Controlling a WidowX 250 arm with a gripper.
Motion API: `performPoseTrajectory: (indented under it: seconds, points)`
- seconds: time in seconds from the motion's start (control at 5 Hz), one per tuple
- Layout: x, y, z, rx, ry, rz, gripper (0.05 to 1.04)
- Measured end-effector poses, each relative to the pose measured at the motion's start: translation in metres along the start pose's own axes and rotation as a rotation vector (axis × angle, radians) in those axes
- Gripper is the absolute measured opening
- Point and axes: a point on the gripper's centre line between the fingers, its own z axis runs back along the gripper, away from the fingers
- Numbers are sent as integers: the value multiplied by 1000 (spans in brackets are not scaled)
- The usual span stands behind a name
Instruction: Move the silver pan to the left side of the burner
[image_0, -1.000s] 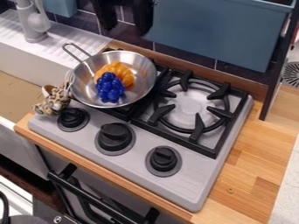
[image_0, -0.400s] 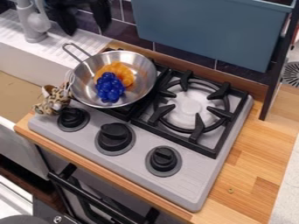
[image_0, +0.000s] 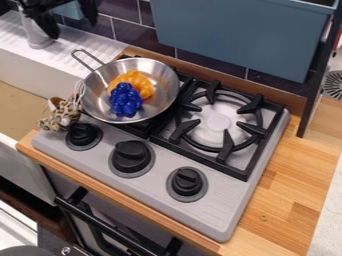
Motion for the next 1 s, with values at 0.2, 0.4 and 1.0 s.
performPoseTrajectory:
  seconds: [0.2,0.4,1.0]
  points:
    - [5,12,-7,-12,-57,102,997]
    - [5,14,-17,-9,-88,256,997]
    - [11,5,-52,41,-97,543,997]
